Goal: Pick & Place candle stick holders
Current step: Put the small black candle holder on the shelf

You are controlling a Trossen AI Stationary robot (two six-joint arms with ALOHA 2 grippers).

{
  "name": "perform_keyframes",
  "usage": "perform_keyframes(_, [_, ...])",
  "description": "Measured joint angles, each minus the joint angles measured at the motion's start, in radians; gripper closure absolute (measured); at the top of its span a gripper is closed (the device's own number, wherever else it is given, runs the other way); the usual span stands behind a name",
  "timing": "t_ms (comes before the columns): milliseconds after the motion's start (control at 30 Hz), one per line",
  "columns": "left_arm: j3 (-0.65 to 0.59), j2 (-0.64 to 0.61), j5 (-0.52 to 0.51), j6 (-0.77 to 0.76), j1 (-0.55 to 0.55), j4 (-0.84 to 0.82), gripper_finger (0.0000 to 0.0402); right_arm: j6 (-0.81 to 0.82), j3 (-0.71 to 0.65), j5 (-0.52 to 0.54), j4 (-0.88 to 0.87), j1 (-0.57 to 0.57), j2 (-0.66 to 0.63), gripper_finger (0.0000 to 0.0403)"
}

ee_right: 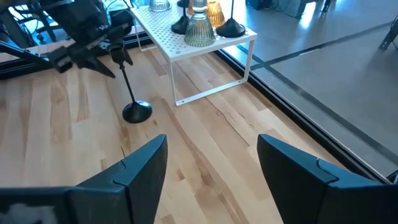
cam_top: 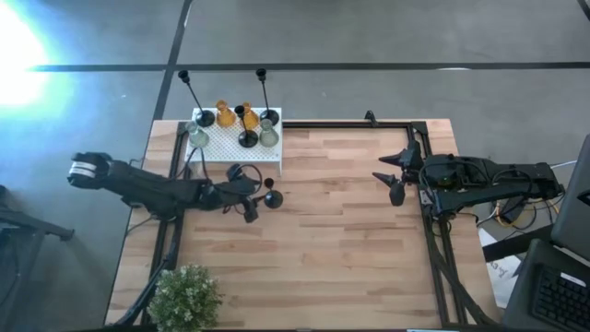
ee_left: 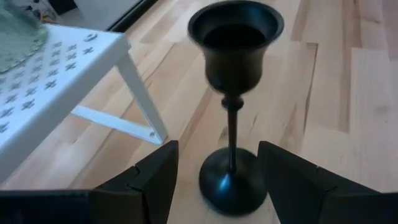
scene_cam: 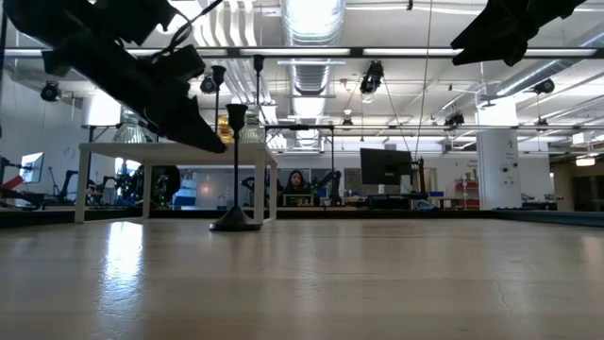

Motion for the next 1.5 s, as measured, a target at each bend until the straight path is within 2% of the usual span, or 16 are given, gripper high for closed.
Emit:
perform_keyframes(233, [0.0, 0.073, 0.104, 0.033, 0.053, 0.136, 0.0177, -0.001, 0.0, -0.001, 0.001, 0.0, -0.001, 0.0159])
perform_keyframes(467, [0.0, 0.126, 0.118, 0.043, 0.081, 0.191, 0.0185, -0.001, 0.0, -0.002, 0.0, 0.0, -0.001, 0.0167])
perform_keyframes(567, [0.0, 0.134, 0.119, 0.052, 0.083, 0.203, 0.0214, -0.001, 0.0, -0.003, 0.0, 0.0, 0.0, 0.0165])
perform_keyframes(667, [0.0, 0.135, 0.119, 0.062, 0.085, 0.212, 0.0259, -0.012, 0.0, -0.003, 0.001, 0.0, 0.0, 0.0161])
perform_keyframes(833, [0.0, 0.131, 0.121, 0.072, 0.086, 0.244, 0.0368, -0.012, 0.0, -0.003, 0.001, 0.0, 0.0, 0.0155])
perform_keyframes(867, [0.0, 0.131, 0.115, 0.075, 0.087, 0.252, 0.038, -0.012, 0.0, -0.003, 0.001, 0.0, 0.0, 0.0154])
perform_keyframes(967, [0.0, 0.123, 0.118, 0.078, 0.086, 0.286, 0.0383, -0.012, 0.0, -0.003, 0.001, 0.0, 0.0, 0.0154])
perform_keyframes(1100, [0.0, 0.059, 0.119, 0.06, 0.083, 0.281, 0.0384, -0.012, 0.0, -0.003, -0.001, 0.0, 0.0, 0.016])
perform_keyframes(1233, [0.006, -0.071, 0.133, 0.001, 0.079, 0.231, 0.0384, -0.012, 0.0, -0.003, -0.005, 0.0, 0.0, 0.0165])
perform_keyframes(1367, [0.066, -0.232, 0.134, -0.052, 0.078, 0.067, 0.0384, -0.012, 0.0, -0.003, -0.006, 0.0, 0.0, 0.0167])
perform_keyframes(1500, [0.16, -0.353, 0.028, -0.069, 0.078, -0.154, 0.0384, -0.015, 0.0, -0.003, -0.006, 0.0, 0.0, 0.0163])
